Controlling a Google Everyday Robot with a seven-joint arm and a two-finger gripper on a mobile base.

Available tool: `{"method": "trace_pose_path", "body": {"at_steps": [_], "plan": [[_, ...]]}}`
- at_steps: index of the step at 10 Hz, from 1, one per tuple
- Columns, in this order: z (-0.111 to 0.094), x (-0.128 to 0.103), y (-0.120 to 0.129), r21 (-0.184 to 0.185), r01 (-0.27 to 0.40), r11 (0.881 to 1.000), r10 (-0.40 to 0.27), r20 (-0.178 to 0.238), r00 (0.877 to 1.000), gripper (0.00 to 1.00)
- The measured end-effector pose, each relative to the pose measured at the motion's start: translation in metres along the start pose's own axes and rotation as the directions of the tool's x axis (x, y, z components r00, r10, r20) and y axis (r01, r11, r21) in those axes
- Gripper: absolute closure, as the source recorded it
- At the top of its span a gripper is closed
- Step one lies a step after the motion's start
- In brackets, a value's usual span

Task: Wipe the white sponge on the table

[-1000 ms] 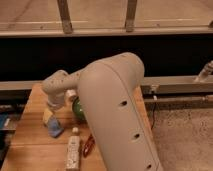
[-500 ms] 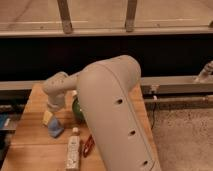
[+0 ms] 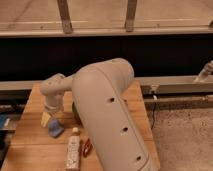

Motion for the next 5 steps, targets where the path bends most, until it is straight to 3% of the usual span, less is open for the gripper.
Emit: {"method": "trace_pose_path", "body": {"at_steps": [5], "plan": [[0.020,0.006,0.006,-0.033,-0.009,0.999,0.007,-0.047,0.999,0.20]]}}
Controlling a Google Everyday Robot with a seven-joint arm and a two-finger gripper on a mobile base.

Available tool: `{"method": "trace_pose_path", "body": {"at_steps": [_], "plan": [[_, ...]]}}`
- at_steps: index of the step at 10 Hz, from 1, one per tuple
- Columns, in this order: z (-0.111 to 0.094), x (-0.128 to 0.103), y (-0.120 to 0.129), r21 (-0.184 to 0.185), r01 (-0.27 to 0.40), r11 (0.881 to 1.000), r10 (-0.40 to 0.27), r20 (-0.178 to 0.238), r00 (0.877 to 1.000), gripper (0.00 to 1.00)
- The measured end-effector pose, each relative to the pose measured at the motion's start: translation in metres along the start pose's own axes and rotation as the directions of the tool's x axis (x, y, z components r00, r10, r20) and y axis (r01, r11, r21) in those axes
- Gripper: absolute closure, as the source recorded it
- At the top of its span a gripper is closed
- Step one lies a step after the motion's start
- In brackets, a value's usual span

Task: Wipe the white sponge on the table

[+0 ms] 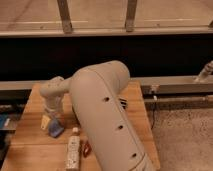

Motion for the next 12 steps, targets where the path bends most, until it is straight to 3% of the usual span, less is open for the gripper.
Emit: {"method": "trace_pose_path", "body": {"at_steps": [3,8,9,12], "plan": [[0.005,0.001,0.002,0.000,-0.005,1.000,0.005,-0.015,1.000,0.42],[0.002,0.003,0.001,0.002,-0.008,1.000,0.008,-0.023,1.000,0.94],[0.002,0.003,0.002,0.001,-0.006,1.000,0.006,-0.016,1.000,0.99],[-0.011,0.004,-0.002,0.023,-0.012,1.000,0.012,0.013,1.000,1.00]]}}
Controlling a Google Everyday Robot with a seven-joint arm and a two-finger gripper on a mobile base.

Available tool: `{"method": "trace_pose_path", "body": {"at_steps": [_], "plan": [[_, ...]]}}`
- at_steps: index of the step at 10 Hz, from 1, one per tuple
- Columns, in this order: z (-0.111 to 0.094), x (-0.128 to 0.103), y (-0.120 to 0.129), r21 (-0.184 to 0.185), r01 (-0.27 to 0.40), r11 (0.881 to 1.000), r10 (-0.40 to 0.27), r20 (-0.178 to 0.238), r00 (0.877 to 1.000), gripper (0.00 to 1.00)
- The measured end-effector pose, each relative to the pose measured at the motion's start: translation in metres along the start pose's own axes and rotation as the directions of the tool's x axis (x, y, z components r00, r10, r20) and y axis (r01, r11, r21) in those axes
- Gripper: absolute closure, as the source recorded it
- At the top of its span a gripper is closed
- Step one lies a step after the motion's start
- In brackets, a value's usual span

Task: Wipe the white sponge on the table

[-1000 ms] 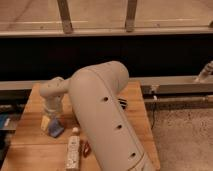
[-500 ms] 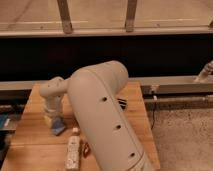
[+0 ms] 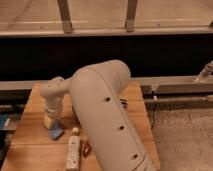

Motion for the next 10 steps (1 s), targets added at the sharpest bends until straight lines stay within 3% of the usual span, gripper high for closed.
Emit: {"method": "trace_pose_path", "body": {"at_steps": [4,10], "plan": [[-0.022,-0.001,-0.016,0.036,-0.012,0.999,0.011,0.034,0.999,1.00],[-0.038,-0.010,-0.043,0.036,-0.021,0.999,0.015,0.138,0.990,1.00]]}}
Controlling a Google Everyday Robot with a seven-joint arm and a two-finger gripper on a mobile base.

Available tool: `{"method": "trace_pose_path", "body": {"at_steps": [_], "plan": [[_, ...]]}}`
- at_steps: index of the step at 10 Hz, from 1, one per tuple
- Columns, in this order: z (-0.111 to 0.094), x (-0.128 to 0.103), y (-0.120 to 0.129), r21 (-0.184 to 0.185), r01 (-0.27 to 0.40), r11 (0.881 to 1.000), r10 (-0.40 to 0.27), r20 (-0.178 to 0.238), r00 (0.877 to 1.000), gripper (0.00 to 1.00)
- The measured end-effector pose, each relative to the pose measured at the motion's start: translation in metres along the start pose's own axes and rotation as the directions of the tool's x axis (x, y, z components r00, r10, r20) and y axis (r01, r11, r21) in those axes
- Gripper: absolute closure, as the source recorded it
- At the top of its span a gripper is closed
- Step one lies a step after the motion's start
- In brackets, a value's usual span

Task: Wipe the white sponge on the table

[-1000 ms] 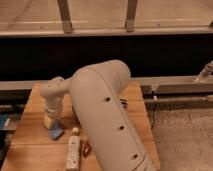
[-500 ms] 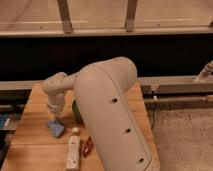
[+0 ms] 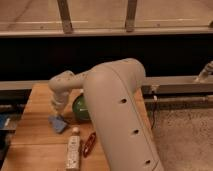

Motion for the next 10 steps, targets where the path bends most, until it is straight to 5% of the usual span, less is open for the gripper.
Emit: {"method": "trace_pose_path", "body": {"at_steps": [5,10], "plan": [[0.016,-0.043,0.034,-0.039,0.126,0.991,-0.126,-0.017,0.992,1.00],[0.027,-0.021,0.094,-0.095,0.189,0.977,-0.196,-0.072,0.978,1.00]]}}
